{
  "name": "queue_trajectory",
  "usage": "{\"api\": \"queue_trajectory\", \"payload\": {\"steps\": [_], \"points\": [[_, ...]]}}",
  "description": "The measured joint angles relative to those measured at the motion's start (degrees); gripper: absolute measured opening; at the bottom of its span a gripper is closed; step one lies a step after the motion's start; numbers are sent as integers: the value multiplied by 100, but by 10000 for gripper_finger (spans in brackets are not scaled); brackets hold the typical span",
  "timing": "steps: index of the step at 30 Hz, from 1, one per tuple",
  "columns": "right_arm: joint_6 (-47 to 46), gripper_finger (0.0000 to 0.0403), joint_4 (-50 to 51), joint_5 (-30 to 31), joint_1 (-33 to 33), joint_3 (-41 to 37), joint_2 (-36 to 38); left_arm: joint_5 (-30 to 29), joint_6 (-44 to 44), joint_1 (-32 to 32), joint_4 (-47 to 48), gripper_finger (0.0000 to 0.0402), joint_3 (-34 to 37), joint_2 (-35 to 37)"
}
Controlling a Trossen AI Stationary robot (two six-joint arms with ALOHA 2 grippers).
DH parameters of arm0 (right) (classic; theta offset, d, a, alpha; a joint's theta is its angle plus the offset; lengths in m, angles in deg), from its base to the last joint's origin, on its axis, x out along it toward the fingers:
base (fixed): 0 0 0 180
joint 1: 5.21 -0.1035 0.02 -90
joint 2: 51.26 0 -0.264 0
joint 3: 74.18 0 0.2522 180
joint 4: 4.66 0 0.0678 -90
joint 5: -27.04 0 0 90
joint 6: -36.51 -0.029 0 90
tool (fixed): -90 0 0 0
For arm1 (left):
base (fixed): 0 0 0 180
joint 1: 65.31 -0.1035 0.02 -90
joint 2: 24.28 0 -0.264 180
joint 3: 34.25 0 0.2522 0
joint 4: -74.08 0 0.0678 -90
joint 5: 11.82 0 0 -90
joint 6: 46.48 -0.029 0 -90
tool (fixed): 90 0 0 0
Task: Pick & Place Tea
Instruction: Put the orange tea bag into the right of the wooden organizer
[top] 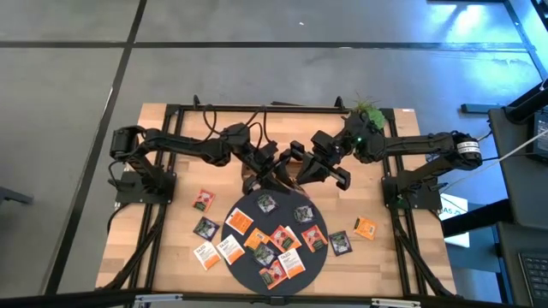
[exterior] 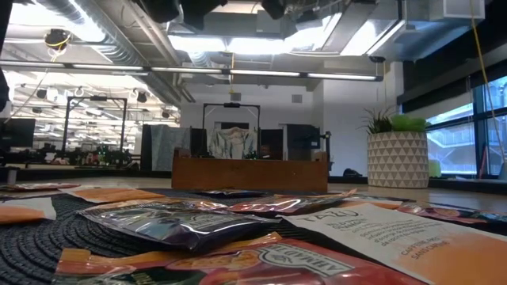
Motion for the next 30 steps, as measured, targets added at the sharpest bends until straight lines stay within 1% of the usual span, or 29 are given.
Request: {"api": "queue_trajectory", "payload": {"steps": [7, 13, 19, 23, 26, 30], "points": [[2, 6, 57, -4, 20, 0, -2, 1, 1, -31, 4, 102, 0, 1], [11, 6, 56, -26, 112, 0, -2, 192, 1, 47, 2, 102, 0, 1], [418, 6, 404, 39, 125, 0, -4, 145, 44, 99, -1, 102, 0, 1], [214, 6, 407, 39, 125, 0, -2, 96, 224, 99, 2, 102, 0, 0], [184, 6, 472, -177, 126, 0, -2, 98, 492, 108, 0, 102, 0, 1], [166, 6, 713, -316, 233, 0, 26, 81, 600, 137, 17, 102, 0, 15]]}}
